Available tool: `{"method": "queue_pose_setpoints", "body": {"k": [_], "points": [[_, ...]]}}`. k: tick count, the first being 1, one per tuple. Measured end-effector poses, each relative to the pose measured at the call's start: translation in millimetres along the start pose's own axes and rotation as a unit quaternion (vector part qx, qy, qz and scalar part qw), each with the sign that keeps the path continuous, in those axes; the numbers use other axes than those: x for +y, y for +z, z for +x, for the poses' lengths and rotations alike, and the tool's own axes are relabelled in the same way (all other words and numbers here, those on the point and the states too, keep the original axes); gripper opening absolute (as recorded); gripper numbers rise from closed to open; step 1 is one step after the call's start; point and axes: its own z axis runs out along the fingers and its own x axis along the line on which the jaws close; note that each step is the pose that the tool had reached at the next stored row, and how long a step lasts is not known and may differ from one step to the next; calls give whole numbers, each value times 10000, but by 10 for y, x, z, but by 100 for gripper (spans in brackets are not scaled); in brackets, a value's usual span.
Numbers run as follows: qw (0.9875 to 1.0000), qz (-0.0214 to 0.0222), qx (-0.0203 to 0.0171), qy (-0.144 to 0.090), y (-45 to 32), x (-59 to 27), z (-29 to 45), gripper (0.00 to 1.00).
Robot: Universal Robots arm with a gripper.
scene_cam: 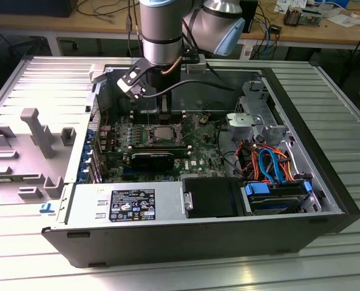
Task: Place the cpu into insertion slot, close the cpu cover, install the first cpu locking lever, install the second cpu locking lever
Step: 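Close the cpu cover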
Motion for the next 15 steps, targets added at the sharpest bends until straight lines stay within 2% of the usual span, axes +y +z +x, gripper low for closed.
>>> {"method": "queue_pose_setpoints", "body": {"k": [5,15], "points": [[10000,48,7,-1,-111,6,-3,11],[10000,53,12,-1,-132,9,-3,11]]}}
